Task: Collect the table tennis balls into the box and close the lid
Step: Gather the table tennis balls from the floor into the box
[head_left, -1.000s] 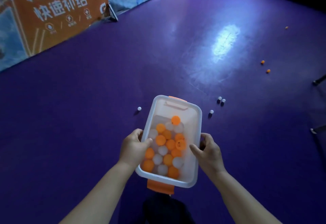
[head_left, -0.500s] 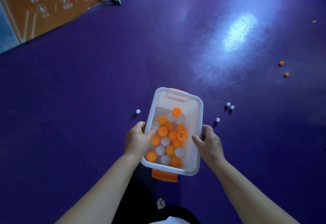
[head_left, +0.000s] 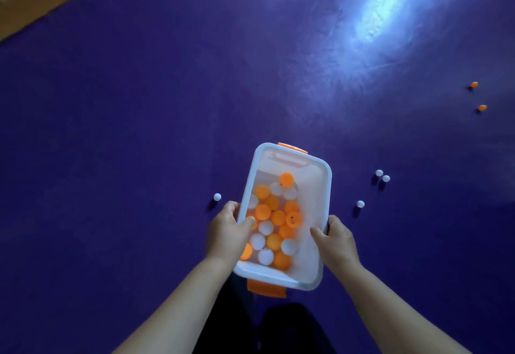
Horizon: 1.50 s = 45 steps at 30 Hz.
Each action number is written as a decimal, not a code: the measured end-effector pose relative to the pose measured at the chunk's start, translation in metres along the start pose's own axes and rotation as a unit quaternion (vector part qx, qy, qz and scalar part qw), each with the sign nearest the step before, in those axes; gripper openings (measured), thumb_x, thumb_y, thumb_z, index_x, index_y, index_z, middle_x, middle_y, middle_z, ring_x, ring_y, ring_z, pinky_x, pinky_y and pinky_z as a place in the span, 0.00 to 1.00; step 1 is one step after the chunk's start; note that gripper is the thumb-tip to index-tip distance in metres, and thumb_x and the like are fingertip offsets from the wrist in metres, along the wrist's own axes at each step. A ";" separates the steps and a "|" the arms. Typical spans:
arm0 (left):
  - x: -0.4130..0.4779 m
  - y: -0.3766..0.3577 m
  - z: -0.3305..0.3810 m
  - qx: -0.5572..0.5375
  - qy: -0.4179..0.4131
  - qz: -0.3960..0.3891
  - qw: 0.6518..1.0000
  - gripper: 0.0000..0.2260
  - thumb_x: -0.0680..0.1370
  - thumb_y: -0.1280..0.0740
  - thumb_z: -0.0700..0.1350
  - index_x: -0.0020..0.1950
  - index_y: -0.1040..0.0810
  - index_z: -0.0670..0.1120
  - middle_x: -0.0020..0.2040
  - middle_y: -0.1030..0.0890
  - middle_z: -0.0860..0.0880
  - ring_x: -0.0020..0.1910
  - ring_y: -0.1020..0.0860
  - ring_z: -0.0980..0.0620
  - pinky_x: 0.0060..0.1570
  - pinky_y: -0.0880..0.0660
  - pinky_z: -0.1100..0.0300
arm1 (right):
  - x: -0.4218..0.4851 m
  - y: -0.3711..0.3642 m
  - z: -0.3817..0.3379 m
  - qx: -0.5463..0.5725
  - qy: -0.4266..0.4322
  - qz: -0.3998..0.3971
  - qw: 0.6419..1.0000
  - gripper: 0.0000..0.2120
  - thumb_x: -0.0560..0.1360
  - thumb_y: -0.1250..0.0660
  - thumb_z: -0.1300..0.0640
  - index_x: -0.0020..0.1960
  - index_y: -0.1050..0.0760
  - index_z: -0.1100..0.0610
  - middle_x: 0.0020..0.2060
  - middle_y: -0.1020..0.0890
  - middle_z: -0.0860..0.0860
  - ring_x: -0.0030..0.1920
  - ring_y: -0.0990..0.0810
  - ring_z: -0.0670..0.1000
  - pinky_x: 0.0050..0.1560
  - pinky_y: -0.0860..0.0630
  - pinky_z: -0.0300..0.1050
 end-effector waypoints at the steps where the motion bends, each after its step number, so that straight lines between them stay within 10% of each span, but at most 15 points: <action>1: 0.019 -0.002 -0.002 0.009 0.005 -0.006 1.000 0.05 0.73 0.32 0.44 0.47 0.24 0.46 0.40 0.18 0.49 0.41 0.20 0.47 0.41 0.24 0.52 | 0.016 -0.006 -0.006 0.003 -0.004 -0.003 1.000 0.06 0.75 0.35 0.54 0.42 0.30 0.55 0.36 0.24 0.49 0.36 0.25 0.47 0.32 0.30 0.42; 10: 0.183 -0.066 -0.096 0.091 0.044 -0.042 0.994 0.09 0.74 0.33 0.48 0.45 0.27 0.43 0.38 0.20 0.47 0.38 0.22 0.45 0.33 0.31 0.57 | 0.174 -0.100 0.015 -0.006 -0.066 -0.011 0.998 0.10 0.71 0.37 0.46 0.38 0.31 0.52 0.34 0.22 0.50 0.37 0.22 0.54 0.44 0.23 0.58; 16: 0.293 -0.123 -0.219 0.027 0.132 0.006 0.991 0.06 0.78 0.37 0.47 0.42 0.25 0.49 0.36 0.21 0.52 0.38 0.21 0.47 0.41 0.22 0.54 | 0.294 -0.184 0.068 0.005 -0.038 -0.004 0.999 0.08 0.74 0.35 0.54 0.40 0.30 0.57 0.32 0.23 0.52 0.35 0.24 0.53 0.36 0.27 0.52; 26: 0.444 -0.197 -0.372 0.283 0.073 0.082 0.953 0.19 0.77 0.35 0.41 0.68 0.28 0.47 0.68 0.33 0.46 0.66 0.34 0.46 0.61 0.31 0.52 | 0.452 -0.287 0.146 0.041 0.007 0.043 0.998 0.09 0.76 0.36 0.54 0.43 0.30 0.59 0.33 0.27 0.51 0.34 0.28 0.51 0.34 0.30 0.48; 33: 0.493 -0.221 -0.432 0.328 0.092 0.054 0.939 0.20 0.76 0.37 0.33 0.66 0.27 0.46 0.73 0.39 0.43 0.70 0.39 0.43 0.63 0.34 0.53 | 0.486 -0.308 0.192 0.072 0.035 0.063 0.995 0.06 0.76 0.36 0.55 0.44 0.30 0.58 0.34 0.28 0.49 0.34 0.29 0.48 0.33 0.30 0.44; 40: 0.446 -0.244 -0.354 0.135 0.022 0.194 0.971 0.15 0.76 0.35 0.41 0.63 0.25 0.47 0.57 0.26 0.48 0.53 0.25 0.47 0.51 0.28 0.56 | 0.470 -0.290 0.219 0.106 -0.029 0.073 0.991 0.07 0.76 0.36 0.55 0.43 0.29 0.57 0.34 0.25 0.50 0.35 0.26 0.50 0.35 0.27 0.47; 45: 0.388 -0.301 -0.239 0.029 -0.085 0.073 0.993 0.17 0.74 0.31 0.50 0.63 0.25 0.51 0.55 0.23 0.57 0.49 0.24 0.58 0.48 0.25 0.66 | 0.455 -0.247 0.219 0.129 -0.048 0.080 0.987 0.07 0.76 0.36 0.54 0.42 0.29 0.56 0.33 0.25 0.50 0.36 0.26 0.53 0.37 0.27 0.50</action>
Point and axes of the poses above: each hand's wrist, its own x-axis towards the middle knuckle, its own y-axis out of the back of the hand, z = x × y, the point moved 6 cm from there along x, towards the middle knuckle
